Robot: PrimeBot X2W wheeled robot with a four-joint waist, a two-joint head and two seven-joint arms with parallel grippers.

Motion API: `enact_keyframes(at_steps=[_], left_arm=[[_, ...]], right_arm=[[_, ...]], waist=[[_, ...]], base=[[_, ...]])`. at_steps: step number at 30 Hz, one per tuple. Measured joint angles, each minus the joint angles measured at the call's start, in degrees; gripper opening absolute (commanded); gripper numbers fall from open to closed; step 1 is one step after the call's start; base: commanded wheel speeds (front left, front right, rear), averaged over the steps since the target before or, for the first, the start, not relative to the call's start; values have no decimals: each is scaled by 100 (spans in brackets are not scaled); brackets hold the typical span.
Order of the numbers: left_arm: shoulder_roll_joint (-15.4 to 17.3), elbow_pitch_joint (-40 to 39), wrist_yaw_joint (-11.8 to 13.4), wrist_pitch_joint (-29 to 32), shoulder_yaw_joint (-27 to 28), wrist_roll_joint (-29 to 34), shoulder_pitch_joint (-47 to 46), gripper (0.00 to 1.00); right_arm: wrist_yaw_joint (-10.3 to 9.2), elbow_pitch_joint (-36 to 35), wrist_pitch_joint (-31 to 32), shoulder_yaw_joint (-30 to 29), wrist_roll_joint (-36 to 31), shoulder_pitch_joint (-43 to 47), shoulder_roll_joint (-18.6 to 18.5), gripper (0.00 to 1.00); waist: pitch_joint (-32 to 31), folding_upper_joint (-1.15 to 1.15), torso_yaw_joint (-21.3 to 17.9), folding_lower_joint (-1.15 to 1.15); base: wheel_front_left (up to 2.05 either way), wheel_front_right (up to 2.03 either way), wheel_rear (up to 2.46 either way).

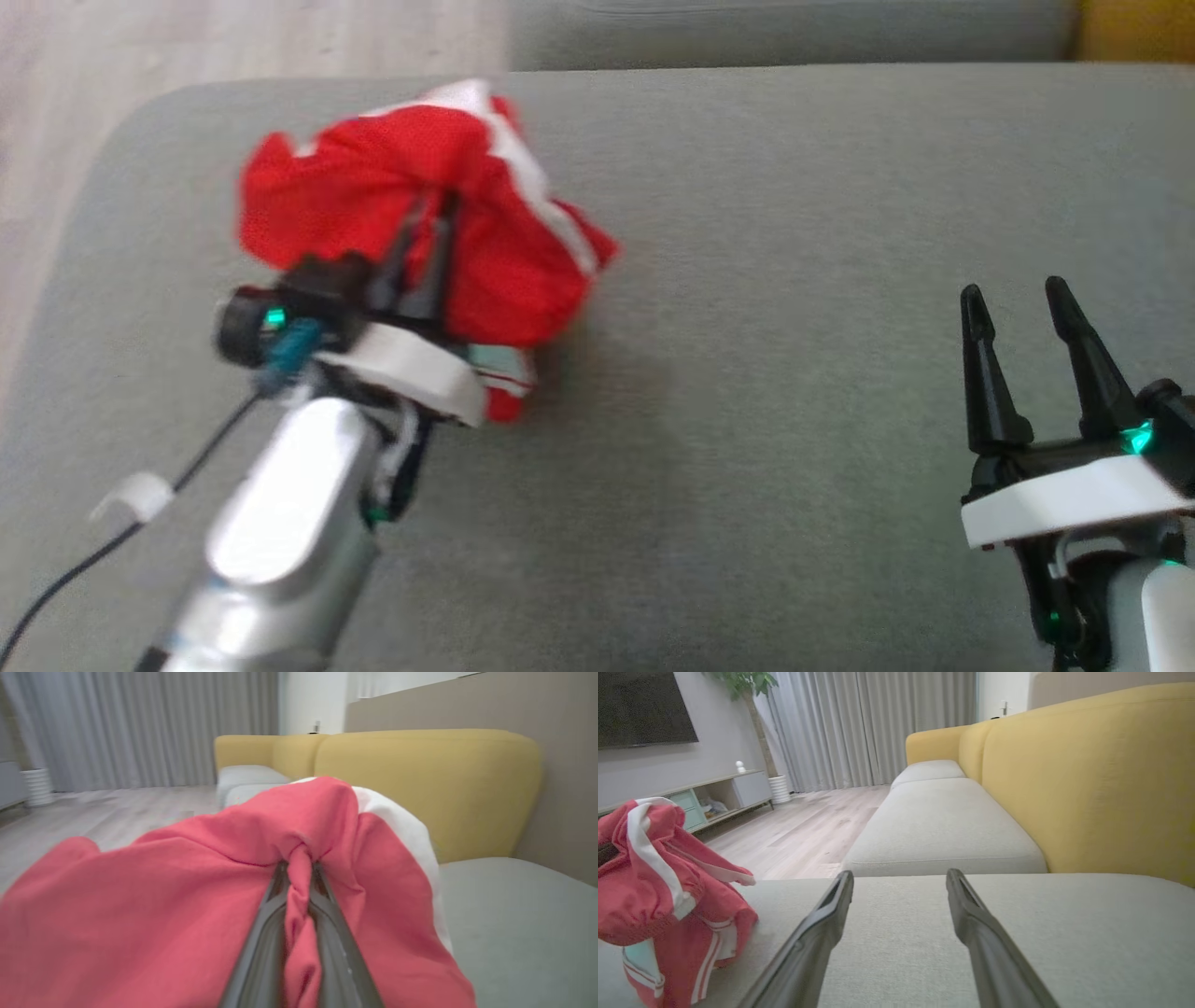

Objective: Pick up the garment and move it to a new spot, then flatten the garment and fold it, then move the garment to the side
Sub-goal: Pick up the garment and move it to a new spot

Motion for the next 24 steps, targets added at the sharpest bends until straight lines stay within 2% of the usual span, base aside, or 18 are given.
enact_keyframes(at_steps=[7,8,11,16,21,22,23,24], left_arm=[[-552,44,-368,642,-831,88,-333,0],[-552,44,-368,642,-831,88,-333,0],[-738,305,-537,943,-1143,85,-584,0],[-846,957,-734,1284,-1597,-5,-640,0],[-879,1344,-786,1263,-1845,-40,-640,0],[-880,1355,-783,1135,-1870,-30,-642,43],[-881,1352,-782,998,-1893,-15,-644,100],[-883,1349,-781,889,-1922,-15,-644,100]], right_arm=[[0,14,-26,5,34,-17,10,100],[0,14,-26,5,34,-17,10,100],[0,83,-94,-33,163,-20,11,100],[0,256,-258,-46,319,-32,12,100],[0,377,-338,-90,320,-36,14,100],[0,383,-338,-98,319,-38,14,100],[0,385,-338,-98,318,-41,15,100],[0,385,-338,-104,313,-43,15,100]], waist=[[150,0,-833,0],[150,0,-833,0],[272,0,-1160,0],[518,0,-1569,1],[681,0,-1666,2],[680,0,-1634,1],[669,0,-1590,1],[649,0,-1538,1]], base=[[0,0,0],[0,0,0],[0,0,0],[0,0,0],[0,0,0],[0,0,0],[0,0,0],[0,0,0]])
